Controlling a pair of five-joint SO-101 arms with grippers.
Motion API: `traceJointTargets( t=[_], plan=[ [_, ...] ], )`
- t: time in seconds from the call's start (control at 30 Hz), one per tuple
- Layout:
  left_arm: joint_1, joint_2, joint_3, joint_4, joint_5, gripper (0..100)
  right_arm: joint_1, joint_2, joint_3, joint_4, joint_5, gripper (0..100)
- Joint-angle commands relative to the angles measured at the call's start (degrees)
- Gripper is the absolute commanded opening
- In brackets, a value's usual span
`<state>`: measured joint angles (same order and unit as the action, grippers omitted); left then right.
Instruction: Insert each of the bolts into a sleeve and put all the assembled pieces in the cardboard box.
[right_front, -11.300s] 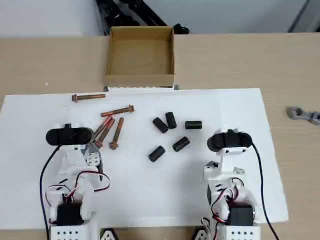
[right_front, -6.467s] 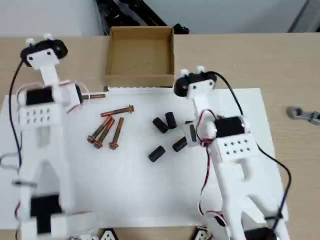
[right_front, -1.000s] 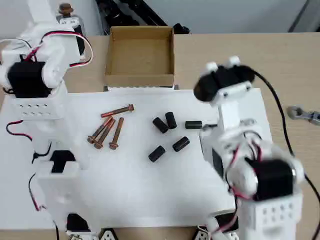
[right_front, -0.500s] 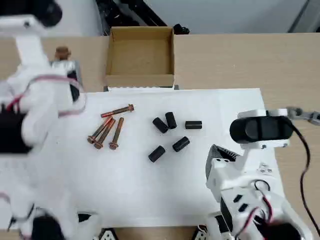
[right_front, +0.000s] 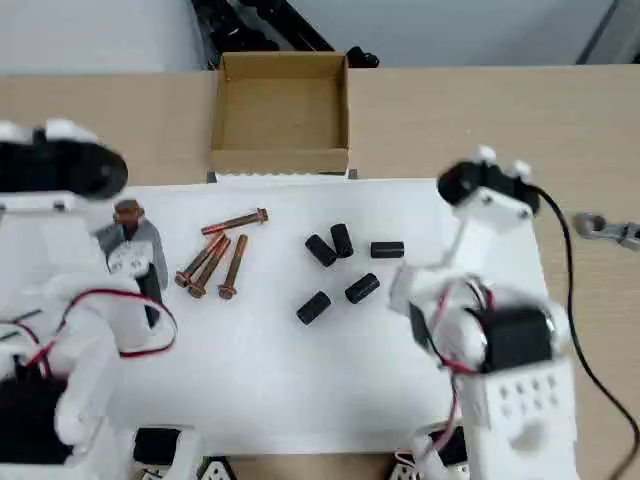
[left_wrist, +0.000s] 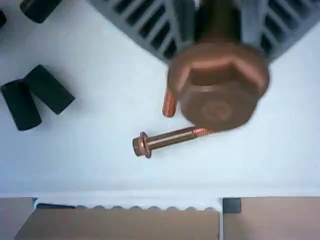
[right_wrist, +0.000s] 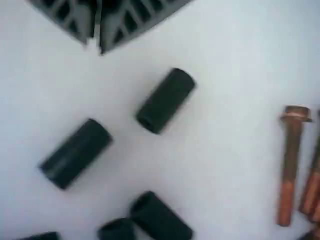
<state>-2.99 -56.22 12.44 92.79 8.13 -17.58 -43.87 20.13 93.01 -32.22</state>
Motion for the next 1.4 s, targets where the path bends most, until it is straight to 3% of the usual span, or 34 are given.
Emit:
traceJointTargets(
  t=[0.0,0.2,0.33,0.57,0.73,0.93,1.23,1.37],
  plan=[
    [0.2,-5.5,5.5,-2.6,0.2,0,-2.8,9.8,-9.8,-0.6,-8.0,0.2],
    [0.2,-12.4,13.0,-2.9,0.2,0,-3.6,23.6,-18.5,2.2,-8.7,0.2],
    [0.2,-14.9,14.5,-2.9,0.1,0,-3.5,31.3,-22.7,2.1,-1.9,0.2],
    [0.2,-15.0,14.6,-2.9,-1.5,0,-3.9,42.1,-30.6,1.9,-1.8,0.2],
    [0.2,-15.0,14.6,-2.9,-1.4,0,-5.7,50.5,-33.6,2.0,12.7,0.3],
    [0.2,-15.0,14.6,-2.7,-1.4,0,-5.1,58.4,-38.9,1.5,38.4,0.3],
    [0.1,-15.0,15.9,-2.9,-1.4,0,-5.2,59.9,-39.5,-1.9,36.0,0.7],
    [0.1,-15.0,16.1,-3.0,-1.4,0,-5.1,60.3,-39.5,-2.5,35.1,9.9]
  ],
)
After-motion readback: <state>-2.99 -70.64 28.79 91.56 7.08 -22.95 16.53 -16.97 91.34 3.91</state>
